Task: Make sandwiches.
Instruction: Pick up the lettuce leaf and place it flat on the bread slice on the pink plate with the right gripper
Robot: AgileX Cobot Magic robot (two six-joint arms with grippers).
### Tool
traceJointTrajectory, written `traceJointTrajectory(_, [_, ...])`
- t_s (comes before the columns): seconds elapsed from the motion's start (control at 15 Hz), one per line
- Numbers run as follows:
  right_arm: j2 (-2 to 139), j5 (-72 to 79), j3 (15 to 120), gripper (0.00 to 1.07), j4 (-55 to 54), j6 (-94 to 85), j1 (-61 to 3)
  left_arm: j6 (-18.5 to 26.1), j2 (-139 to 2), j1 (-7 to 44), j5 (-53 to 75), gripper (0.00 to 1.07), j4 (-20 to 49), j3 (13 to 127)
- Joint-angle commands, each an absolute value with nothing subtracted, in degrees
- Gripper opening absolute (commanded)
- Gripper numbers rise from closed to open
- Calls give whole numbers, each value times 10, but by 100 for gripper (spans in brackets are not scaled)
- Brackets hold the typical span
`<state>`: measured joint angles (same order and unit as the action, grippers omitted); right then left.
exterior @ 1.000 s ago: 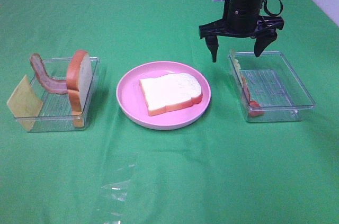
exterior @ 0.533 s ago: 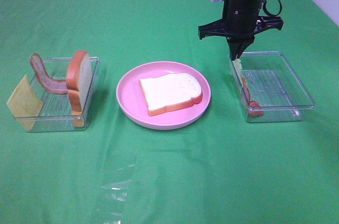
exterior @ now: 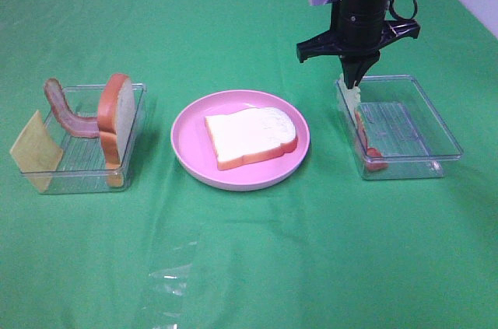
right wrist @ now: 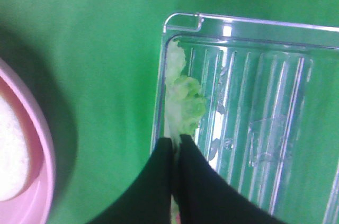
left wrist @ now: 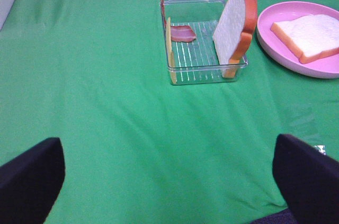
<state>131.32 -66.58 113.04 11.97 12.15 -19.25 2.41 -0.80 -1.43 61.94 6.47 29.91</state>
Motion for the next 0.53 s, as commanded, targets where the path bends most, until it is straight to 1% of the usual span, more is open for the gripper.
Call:
traceJointTrajectory(0.07, [1255,-682,1129,0,135,85,-193,22,-8,-11,617,100,65,296])
traceJointTrajectory(0.53, [1167,-701,1129,0,123,64,-194,22,-8,-11,617,100,65,296])
